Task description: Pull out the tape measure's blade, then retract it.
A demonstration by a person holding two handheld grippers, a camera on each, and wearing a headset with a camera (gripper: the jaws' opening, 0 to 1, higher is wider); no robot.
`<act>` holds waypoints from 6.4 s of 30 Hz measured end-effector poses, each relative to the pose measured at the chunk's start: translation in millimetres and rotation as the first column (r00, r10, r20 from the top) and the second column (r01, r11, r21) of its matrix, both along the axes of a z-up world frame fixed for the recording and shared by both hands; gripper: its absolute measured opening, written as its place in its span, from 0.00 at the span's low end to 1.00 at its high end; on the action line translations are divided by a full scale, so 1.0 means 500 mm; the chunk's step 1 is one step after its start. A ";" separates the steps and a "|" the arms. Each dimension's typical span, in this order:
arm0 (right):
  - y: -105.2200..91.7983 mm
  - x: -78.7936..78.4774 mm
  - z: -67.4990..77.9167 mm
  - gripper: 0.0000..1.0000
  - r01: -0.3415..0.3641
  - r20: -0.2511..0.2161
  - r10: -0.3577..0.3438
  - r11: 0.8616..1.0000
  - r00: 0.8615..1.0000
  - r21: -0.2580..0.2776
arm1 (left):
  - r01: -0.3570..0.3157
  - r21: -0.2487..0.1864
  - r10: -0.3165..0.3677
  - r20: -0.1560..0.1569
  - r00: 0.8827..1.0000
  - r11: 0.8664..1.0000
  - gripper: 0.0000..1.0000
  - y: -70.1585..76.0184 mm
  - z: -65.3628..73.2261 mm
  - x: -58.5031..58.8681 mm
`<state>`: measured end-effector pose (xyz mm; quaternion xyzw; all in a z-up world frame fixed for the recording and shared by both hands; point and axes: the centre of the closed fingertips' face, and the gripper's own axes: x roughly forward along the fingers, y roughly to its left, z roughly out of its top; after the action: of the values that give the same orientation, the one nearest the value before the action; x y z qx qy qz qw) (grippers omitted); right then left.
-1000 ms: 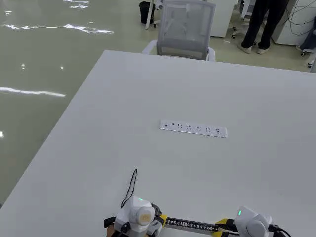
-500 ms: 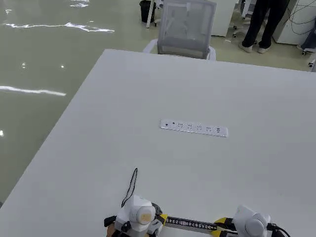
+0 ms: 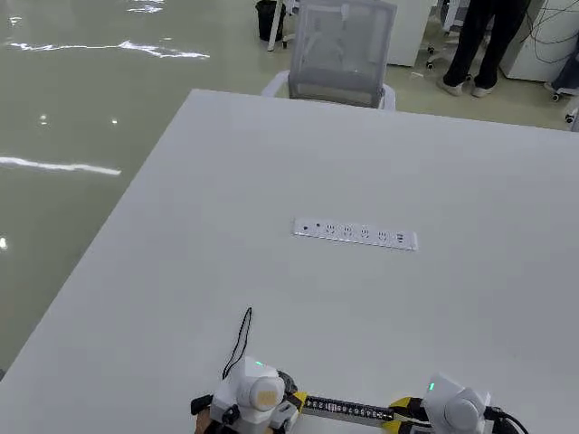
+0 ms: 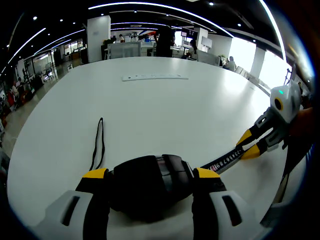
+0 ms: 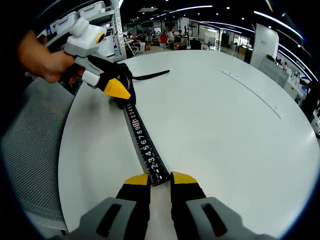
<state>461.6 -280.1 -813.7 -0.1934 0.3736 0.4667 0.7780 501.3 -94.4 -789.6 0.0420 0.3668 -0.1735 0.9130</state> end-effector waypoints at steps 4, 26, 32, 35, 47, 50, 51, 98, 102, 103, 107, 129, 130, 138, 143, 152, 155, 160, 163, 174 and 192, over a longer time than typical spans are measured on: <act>0.003 0.000 0.001 0.14 -0.002 0.000 0.002 1.000 1.000 0.001 | 0.000 -0.001 0.000 0.001 1.000 1.000 0.64 0.000 0.000 0.000; 0.023 0.003 0.004 0.14 -0.009 0.001 0.009 1.000 1.000 0.009 | -0.001 -0.005 0.001 0.002 1.000 1.000 0.64 0.000 0.001 0.001; 0.027 0.004 0.000 0.14 -0.014 0.000 0.014 1.000 1.000 0.010 | -0.001 -0.007 0.001 0.001 1.000 1.000 0.64 0.001 0.001 0.002; 0.029 0.004 0.002 0.14 -0.014 0.000 0.014 1.000 1.000 0.012 | 0.000 -0.008 0.000 0.002 1.000 1.000 0.64 0.000 0.000 0.002; 0.040 0.005 0.002 0.14 -0.019 0.000 0.019 1.000 1.000 0.019 | 0.004 -0.010 -0.004 0.001 1.000 1.000 0.64 0.000 -0.001 0.002; 0.041 0.006 -0.002 0.14 -0.020 -0.001 0.020 1.000 1.000 0.019 | 0.003 -0.011 -0.003 0.001 1.000 1.000 0.64 0.000 -0.001 0.002; 0.042 0.007 -0.004 0.14 -0.020 -0.002 0.020 1.000 1.000 0.019 | 0.004 -0.012 -0.004 0.001 1.000 1.000 0.64 0.000 -0.001 0.002; 0.075 0.004 0.005 0.14 -0.056 0.005 0.056 0.998 0.998 0.018 | 0.005 -0.017 -0.004 0.003 1.000 1.000 0.64 0.000 -0.001 0.003; 0.078 0.006 0.001 0.14 -0.057 0.005 0.057 0.998 0.998 0.019 | 0.005 -0.017 -0.005 0.004 1.000 1.000 0.64 0.001 -0.001 0.003; 0.079 0.006 0.001 0.14 -0.058 0.005 0.058 0.998 0.998 0.018 | 0.005 -0.017 -0.005 0.003 1.000 1.000 0.64 0.001 -0.001 0.003; 0.081 0.007 0.001 0.14 -0.062 0.006 0.062 0.998 0.998 0.017 | 0.008 -0.013 -0.007 0.004 1.000 1.000 0.64 0.000 -0.001 0.002; 0.101 0.009 0.002 0.14 -0.082 0.006 0.082 0.996 0.997 0.018 | 0.008 -0.014 -0.008 -0.001 1.000 1.000 0.64 0.000 -0.001 0.002; 0.102 0.009 0.001 0.14 -0.083 0.007 0.083 0.996 0.997 0.018 | 0.008 -0.015 -0.008 -0.002 1.000 1.000 0.64 0.000 -0.001 0.002; 0.107 0.009 0.000 0.14 -0.087 0.005 0.087 0.996 0.996 0.017 | 0.008 -0.018 -0.008 -0.002 1.000 1.000 0.64 0.000 -0.001 0.002; 0.110 0.009 0.002 0.14 -0.088 0.004 0.088 0.996 0.996 0.017 | 0.008 -0.018 -0.008 -0.002 1.000 1.000 0.64 0.000 -0.001 0.002; 0.118 0.012 0.000 0.14 -0.089 0.003 0.089 0.996 0.996 0.021 | 0.008 -0.019 -0.008 -0.002 1.000 1.000 0.64 0.000 -0.001 0.001; 0.121 0.013 0.000 0.14 -0.093 0.004 0.093 0.996 0.996 0.020 | 0.007 -0.020 -0.007 -0.003 1.000 1.000 0.64 0.000 -0.001 0.002; 0.126 0.013 0.000 0.14 -0.096 0.003 0.096 0.995 0.995 0.021 | 0.006 -0.023 -0.006 -0.003 1.000 1.000 0.64 0.000 0.000 0.002; 0.130 0.012 0.003 0.14 -0.098 0.003 0.098 0.995 0.995 0.022 | 0.006 -0.023 -0.006 -0.002 1.000 1.000 0.64 0.000 0.000 0.002; 0.137 0.015 -0.001 0.14 -0.103 0.003 0.103 0.994 0.995 0.025 | 0.005 -0.025 -0.005 -0.001 1.000 1.000 0.64 0.000 0.000 0.002; 0.151 0.017 -0.001 0.14 -0.109 0.001 0.109 0.994 0.994 0.028 | 0.001 -0.027 -0.001 0.001 1.000 1.000 0.64 0.000 0.000 0.003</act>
<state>470.0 -204.7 -814.0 -0.2025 0.3564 0.5138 0.7537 502.7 -94.2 -789.4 0.0302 0.3639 -0.1790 0.9136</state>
